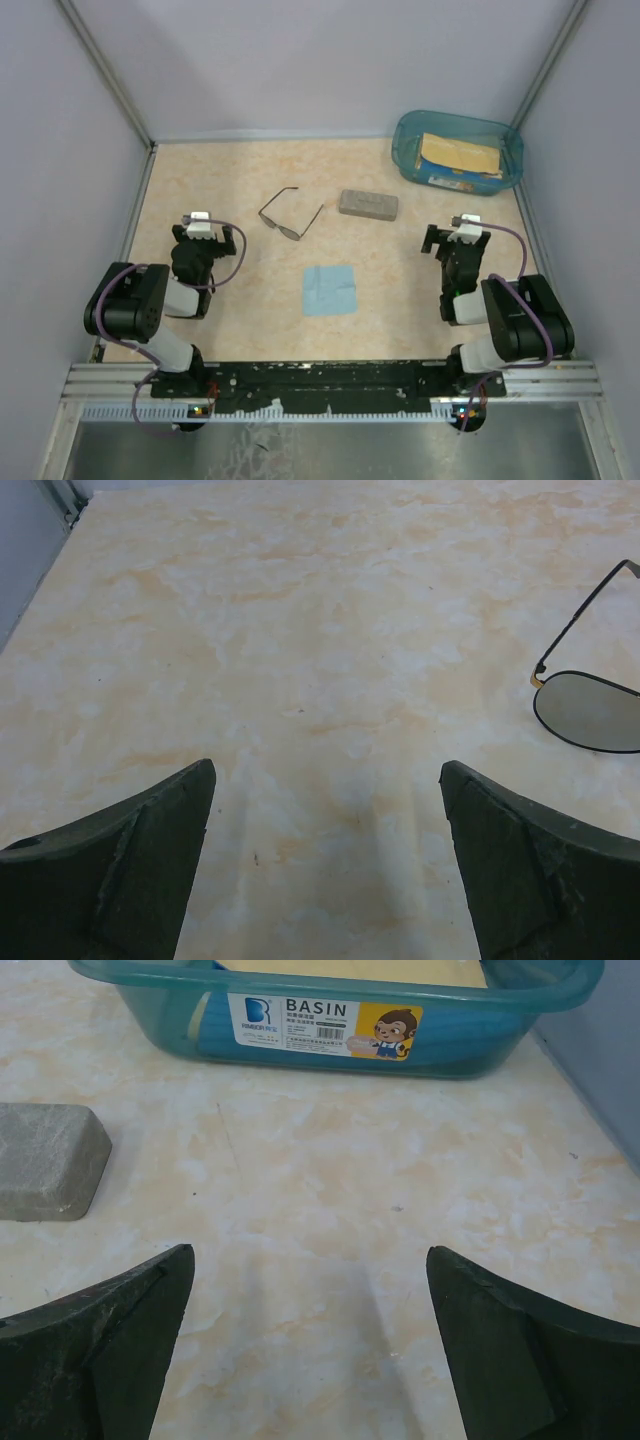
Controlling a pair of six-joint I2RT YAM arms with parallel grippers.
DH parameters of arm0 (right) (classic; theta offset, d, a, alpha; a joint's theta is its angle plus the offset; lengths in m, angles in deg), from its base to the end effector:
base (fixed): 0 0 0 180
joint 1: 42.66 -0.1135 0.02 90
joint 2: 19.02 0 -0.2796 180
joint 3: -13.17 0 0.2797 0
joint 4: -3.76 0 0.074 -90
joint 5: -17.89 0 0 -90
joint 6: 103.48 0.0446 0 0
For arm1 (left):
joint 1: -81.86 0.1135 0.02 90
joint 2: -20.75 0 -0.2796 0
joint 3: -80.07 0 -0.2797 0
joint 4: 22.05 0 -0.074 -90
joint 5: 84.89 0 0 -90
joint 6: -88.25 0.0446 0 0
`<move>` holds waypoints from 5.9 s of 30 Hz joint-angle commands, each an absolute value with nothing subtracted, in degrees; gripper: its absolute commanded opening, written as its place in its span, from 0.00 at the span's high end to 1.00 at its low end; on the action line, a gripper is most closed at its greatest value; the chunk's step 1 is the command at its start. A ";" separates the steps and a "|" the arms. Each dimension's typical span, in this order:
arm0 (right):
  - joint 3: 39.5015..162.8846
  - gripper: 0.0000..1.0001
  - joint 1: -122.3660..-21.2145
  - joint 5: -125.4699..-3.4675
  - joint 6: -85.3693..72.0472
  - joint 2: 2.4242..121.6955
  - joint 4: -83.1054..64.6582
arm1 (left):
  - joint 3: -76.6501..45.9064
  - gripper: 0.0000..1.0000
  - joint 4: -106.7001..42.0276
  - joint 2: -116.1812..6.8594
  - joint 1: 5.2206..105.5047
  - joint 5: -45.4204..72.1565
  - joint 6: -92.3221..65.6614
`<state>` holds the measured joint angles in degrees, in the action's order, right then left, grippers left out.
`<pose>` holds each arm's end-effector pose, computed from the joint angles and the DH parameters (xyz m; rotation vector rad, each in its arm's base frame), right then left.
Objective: Organize the sunglasses
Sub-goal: Adjust the sunglasses case at the center of the board.
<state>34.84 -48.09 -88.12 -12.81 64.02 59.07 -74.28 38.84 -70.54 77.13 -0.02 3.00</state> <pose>0.2365 0.0101 0.1332 0.1410 1.6688 -0.1538 0.2591 -0.0174 0.1284 0.0687 1.6525 0.0743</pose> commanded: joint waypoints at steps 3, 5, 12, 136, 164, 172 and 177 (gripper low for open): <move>35.58 0.01 -47.56 -89.37 -12.55 64.04 62.54 | -73.83 0.00 39.69 -70.55 77.44 -0.30 2.52; 35.58 0.01 -47.57 -89.37 -12.53 64.04 62.56 | -73.82 0.00 39.66 -70.55 77.46 -0.29 2.54; 35.58 0.01 -47.57 -89.42 -12.56 64.04 62.56 | -73.83 0.00 39.73 -70.57 77.40 -0.26 2.55; 93.31 0.01 -58.61 -72.86 -0.48 80.61 -12.30 | -65.40 0.00 -9.70 -33.95 60.18 17.10 -24.16; 140.41 0.03 -67.35 -71.95 1.01 110.95 -31.93 | -62.78 0.00 -11.87 -35.55 58.68 16.24 -24.19; 147.97 0.03 -69.13 -70.97 0.94 116.82 -36.47 | -63.01 0.00 -12.12 -34.99 58.67 15.99 -24.00; 146.81 0.02 -69.52 -71.99 1.05 116.85 -36.75 | -62.94 0.00 -12.63 -34.76 58.72 16.07 -23.91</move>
<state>144.60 -68.82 -71.92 0.70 116.68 -36.38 -64.10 -12.09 -36.01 59.08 16.37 -24.78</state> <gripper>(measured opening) 0.974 0.998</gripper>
